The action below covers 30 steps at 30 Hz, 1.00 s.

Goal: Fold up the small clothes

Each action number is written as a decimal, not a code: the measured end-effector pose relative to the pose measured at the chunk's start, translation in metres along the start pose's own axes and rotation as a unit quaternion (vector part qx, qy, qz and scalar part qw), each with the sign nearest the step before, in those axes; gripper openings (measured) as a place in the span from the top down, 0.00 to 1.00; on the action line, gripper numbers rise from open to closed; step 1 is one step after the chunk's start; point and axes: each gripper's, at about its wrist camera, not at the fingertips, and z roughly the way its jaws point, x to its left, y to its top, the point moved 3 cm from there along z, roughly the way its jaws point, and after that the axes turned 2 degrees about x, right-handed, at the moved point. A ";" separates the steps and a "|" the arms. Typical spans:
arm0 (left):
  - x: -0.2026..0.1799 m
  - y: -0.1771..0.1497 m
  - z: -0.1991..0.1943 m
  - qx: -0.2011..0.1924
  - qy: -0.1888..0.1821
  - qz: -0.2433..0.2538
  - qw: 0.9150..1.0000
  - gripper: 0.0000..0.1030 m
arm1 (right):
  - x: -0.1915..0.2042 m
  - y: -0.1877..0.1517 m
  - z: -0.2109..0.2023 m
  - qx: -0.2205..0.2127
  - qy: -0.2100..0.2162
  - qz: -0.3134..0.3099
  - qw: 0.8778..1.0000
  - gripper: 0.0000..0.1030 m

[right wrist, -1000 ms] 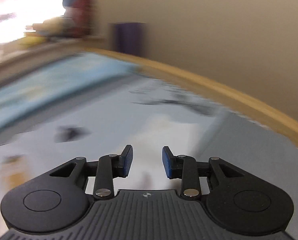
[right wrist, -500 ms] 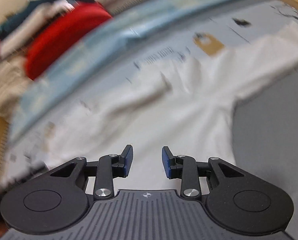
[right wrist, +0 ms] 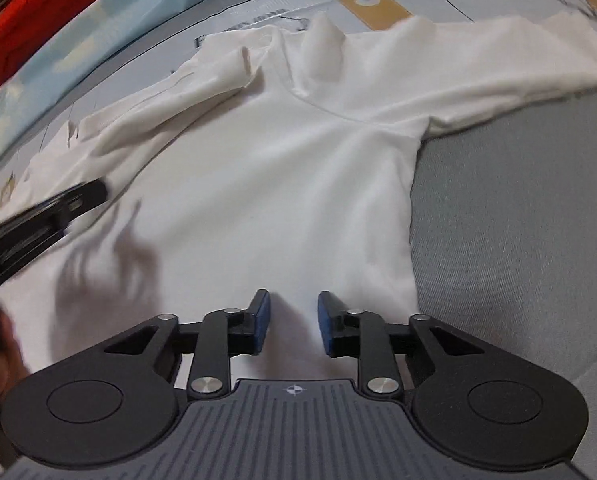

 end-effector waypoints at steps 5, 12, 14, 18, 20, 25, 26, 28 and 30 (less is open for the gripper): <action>0.005 -0.002 0.019 0.014 0.037 0.035 0.999 0.83 | 0.002 0.005 0.002 0.009 -0.005 -0.012 1.000 0.76; 0.060 0.019 -0.020 -0.014 0.036 -0.017 0.999 0.96 | 0.029 0.015 -0.005 -0.028 -0.050 -0.052 0.997 0.75; 0.091 0.024 -0.042 -0.033 0.048 -0.045 0.997 0.96 | 0.040 0.019 -0.008 -0.037 -0.042 -0.061 0.997 0.75; 0.191 0.012 -0.086 -0.054 0.090 -0.145 0.984 0.96 | 0.057 0.017 0.001 -0.010 -0.022 -0.050 0.998 0.74; 0.260 -0.013 -0.111 -0.054 0.129 -0.220 0.965 0.96 | 0.064 0.015 0.006 0.004 -0.017 -0.045 0.999 0.74; 0.422 -0.113 -0.180 -0.048 0.263 -0.440 0.857 0.96 | 0.085 0.009 0.015 0.010 -0.033 -0.073 0.997 0.73; 0.448 -0.134 -0.196 -0.048 0.288 -0.479 0.828 0.96 | 0.086 0.008 0.017 0.011 -0.038 -0.078 0.996 0.73; 0.487 -0.181 -0.226 -0.056 0.319 -0.566 0.758 0.96 | 0.088 0.006 0.016 0.012 -0.044 -0.082 0.996 0.73; 0.507 -0.205 -0.244 -0.079 0.296 -0.620 0.722 0.96 | 0.088 0.006 0.016 0.013 -0.048 -0.085 0.995 0.73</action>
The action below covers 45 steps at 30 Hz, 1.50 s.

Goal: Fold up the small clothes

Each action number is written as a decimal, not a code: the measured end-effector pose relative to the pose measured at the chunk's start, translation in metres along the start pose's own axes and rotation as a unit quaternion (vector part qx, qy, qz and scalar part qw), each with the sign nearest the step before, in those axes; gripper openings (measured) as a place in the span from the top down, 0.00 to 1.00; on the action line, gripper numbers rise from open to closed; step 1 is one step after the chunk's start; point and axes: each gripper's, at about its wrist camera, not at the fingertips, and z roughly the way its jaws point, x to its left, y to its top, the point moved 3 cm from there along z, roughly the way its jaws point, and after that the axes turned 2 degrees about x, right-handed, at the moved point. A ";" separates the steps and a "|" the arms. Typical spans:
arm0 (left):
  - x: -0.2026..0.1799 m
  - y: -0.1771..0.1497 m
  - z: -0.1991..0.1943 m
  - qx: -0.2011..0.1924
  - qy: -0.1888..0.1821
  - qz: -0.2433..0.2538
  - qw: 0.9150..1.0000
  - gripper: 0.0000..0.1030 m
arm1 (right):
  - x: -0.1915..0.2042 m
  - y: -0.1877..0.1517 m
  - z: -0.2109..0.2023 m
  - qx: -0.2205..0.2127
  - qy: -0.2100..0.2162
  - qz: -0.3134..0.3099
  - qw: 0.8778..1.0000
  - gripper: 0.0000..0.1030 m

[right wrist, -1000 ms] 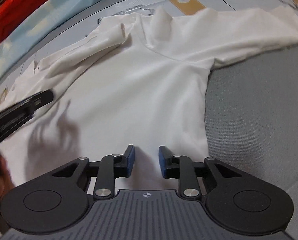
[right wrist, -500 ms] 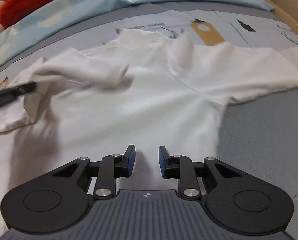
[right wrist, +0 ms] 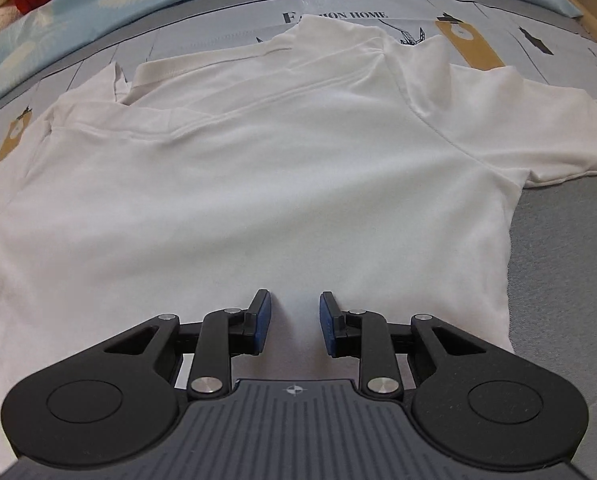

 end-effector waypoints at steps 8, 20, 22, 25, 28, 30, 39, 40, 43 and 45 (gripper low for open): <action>-0.036 -0.005 0.010 0.042 -0.112 0.069 0.990 0.73 | 0.005 0.004 0.004 0.005 -0.015 -0.001 1.000 0.72; -0.121 -0.095 0.034 -0.040 -0.005 0.434 0.900 0.82 | 0.010 0.004 0.004 0.010 -0.022 -0.013 1.000 0.72; -0.113 -0.084 0.032 -0.047 -0.003 0.410 0.911 0.96 | 0.009 0.005 0.004 0.013 -0.019 -0.013 1.000 0.72; -0.083 -0.040 0.021 -0.087 -0.004 0.284 0.955 0.95 | 0.009 0.007 0.006 0.016 -0.020 -0.011 1.000 0.72; -0.028 -0.006 0.010 -0.094 -0.007 0.103 0.990 0.90 | 0.011 0.008 0.007 0.014 -0.024 -0.013 1.000 0.72; 0.008 0.003 0.006 -0.096 0.019 0.007 0.995 0.91 | 0.012 0.008 0.008 0.013 -0.025 -0.013 1.000 0.72; 0.005 -0.011 -0.019 -0.090 0.007 -0.007 0.996 0.90 | 0.007 0.007 0.006 0.012 -0.020 -0.006 1.000 0.71; -0.010 -0.023 -0.024 -0.084 -0.007 0.016 0.996 0.90 | 0.007 0.007 0.006 0.012 -0.020 -0.006 1.000 0.71; -0.074 -0.073 -0.028 -0.034 -0.069 0.129 0.989 0.88 | 0.007 0.007 0.005 0.011 -0.020 -0.006 1.000 0.71; -0.117 -0.119 -0.034 -0.001 -0.117 0.222 0.968 0.81 | 0.005 0.007 0.006 0.012 -0.019 -0.005 1.000 0.71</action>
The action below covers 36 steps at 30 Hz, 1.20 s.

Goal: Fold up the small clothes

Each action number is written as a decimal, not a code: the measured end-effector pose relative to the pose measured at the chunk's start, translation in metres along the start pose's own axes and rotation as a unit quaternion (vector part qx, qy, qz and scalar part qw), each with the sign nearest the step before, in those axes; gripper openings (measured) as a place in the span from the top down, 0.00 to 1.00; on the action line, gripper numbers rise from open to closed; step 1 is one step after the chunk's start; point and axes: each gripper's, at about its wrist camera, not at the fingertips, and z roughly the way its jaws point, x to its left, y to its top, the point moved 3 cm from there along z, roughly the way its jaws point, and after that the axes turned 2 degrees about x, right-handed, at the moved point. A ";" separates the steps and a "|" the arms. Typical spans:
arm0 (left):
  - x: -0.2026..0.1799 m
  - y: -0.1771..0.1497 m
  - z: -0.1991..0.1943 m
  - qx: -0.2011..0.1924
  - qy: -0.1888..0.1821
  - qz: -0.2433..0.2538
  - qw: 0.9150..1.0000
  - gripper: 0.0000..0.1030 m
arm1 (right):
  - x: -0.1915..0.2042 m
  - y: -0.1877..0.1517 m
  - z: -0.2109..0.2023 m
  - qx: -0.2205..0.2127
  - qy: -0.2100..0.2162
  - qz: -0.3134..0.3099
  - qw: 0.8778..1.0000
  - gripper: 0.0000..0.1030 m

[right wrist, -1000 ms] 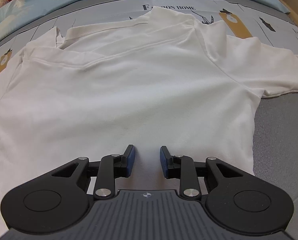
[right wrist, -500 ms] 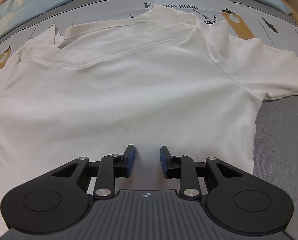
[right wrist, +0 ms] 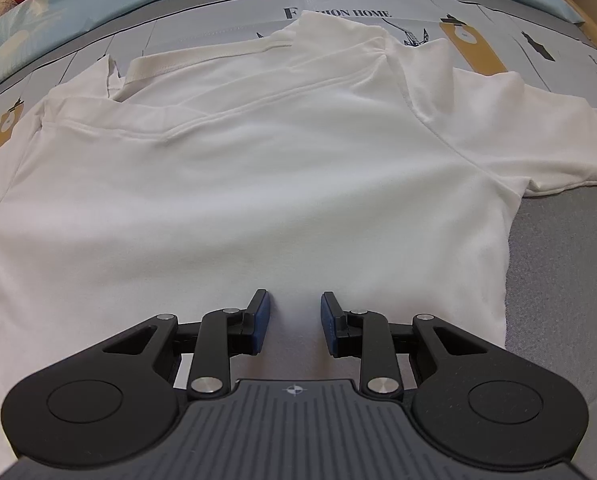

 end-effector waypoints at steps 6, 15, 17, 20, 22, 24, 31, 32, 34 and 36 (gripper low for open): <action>-0.131 -0.089 0.003 0.088 -0.158 0.266 0.947 0.67 | -0.013 0.000 -0.004 0.002 0.002 0.011 1.000 0.71; -0.120 -0.114 0.011 0.142 -0.035 0.311 0.939 0.67 | -0.076 -0.001 -0.011 0.005 -0.018 0.050 0.999 0.71; -0.123 -0.112 -0.005 0.142 -0.001 0.328 0.934 0.69 | -0.093 -0.004 -0.011 0.007 -0.021 0.062 0.998 0.71; -0.114 -0.099 -0.047 0.155 -0.041 0.285 0.945 0.69 | -0.122 -0.012 -0.015 0.001 -0.003 0.088 0.996 0.72; -0.104 -0.094 -0.082 0.152 -0.063 0.280 0.946 0.69 | -0.140 -0.022 -0.022 -0.004 0.002 0.112 0.994 0.72; -0.095 -0.102 -0.118 0.157 -0.084 0.276 0.945 0.69 | -0.160 -0.033 -0.038 -0.014 0.015 0.142 0.990 0.72; -0.044 -0.168 -0.179 0.216 -0.117 0.257 0.935 0.69 | -0.189 -0.077 -0.128 -0.050 0.058 0.137 0.988 0.72; -0.034 -0.179 -0.178 0.233 -0.111 0.251 0.933 0.69 | -0.189 -0.086 -0.141 -0.058 0.061 0.123 0.989 0.72; -0.021 -0.198 -0.175 0.277 -0.095 0.236 0.927 0.69 | -0.187 -0.107 -0.156 -0.068 0.063 0.096 0.991 0.71; -0.017 -0.208 -0.174 0.282 -0.104 0.243 0.922 0.69 | -0.188 -0.132 -0.152 -0.063 0.069 0.080 0.992 0.71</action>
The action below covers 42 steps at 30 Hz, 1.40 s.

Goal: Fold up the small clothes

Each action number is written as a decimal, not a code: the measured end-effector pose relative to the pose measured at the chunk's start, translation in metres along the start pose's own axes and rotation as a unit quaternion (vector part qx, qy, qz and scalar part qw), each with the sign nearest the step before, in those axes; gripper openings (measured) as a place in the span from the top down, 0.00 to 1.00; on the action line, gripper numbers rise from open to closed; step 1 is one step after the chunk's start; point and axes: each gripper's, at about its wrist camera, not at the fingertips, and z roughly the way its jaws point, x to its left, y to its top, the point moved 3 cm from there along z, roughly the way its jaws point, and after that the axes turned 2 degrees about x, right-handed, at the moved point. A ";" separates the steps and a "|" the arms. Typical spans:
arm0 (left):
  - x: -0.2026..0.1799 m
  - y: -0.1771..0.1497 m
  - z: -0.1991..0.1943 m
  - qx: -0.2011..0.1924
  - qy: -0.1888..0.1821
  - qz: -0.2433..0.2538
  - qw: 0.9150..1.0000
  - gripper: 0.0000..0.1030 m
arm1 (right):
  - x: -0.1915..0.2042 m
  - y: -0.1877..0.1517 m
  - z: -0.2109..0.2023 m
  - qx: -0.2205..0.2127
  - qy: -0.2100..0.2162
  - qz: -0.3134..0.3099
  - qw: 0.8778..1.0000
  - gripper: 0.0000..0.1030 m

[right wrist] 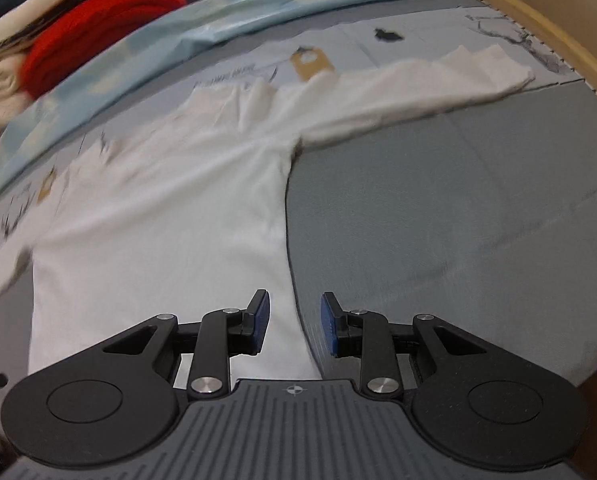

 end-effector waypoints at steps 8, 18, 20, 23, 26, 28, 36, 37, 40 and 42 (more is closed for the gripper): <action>0.008 -0.027 0.025 0.062 0.037 0.036 0.997 0.69 | -0.017 -0.054 0.061 0.123 -0.034 -0.012 0.992 0.70; 0.008 -0.037 -0.016 0.000 -0.018 0.027 0.999 0.95 | -0.018 -0.058 0.039 0.072 0.010 -0.010 0.997 0.95; 0.012 -0.046 -0.007 0.030 0.015 0.029 0.999 0.95 | -0.027 -0.052 0.030 0.056 0.021 0.018 0.998 0.95; 0.007 -0.056 0.010 0.073 0.031 0.062 0.995 0.95 | -0.036 -0.067 0.050 0.119 -0.035 0.003 0.992 0.95; 0.010 -0.054 0.004 0.063 0.024 0.052 0.996 0.94 | -0.033 -0.073 0.058 0.135 -0.054 -0.015 0.989 0.95; 0.015 -0.053 0.001 0.058 0.035 0.051 0.996 0.93 | -0.028 -0.072 0.058 0.133 -0.055 -0.020 0.989 0.95; 0.000 -0.043 -0.015 0.011 -0.022 0.062 0.998 0.87 | -0.012 -0.056 0.050 0.072 -0.037 -0.047 0.996 0.84; -0.003 -0.045 -0.009 0.026 -0.019 0.074 0.997 0.87 | -0.009 -0.055 0.052 0.076 -0.026 -0.051 0.995 0.83; -0.013 -0.058 0.016 0.085 0.025 0.114 0.989 0.87 | -0.009 -0.071 0.066 0.126 -0.045 -0.079 0.988 0.80; -0.015 -0.059 0.016 0.084 0.029 0.121 0.989 0.87 | -0.009 -0.082 0.076 0.154 -0.065 -0.093 0.982 0.80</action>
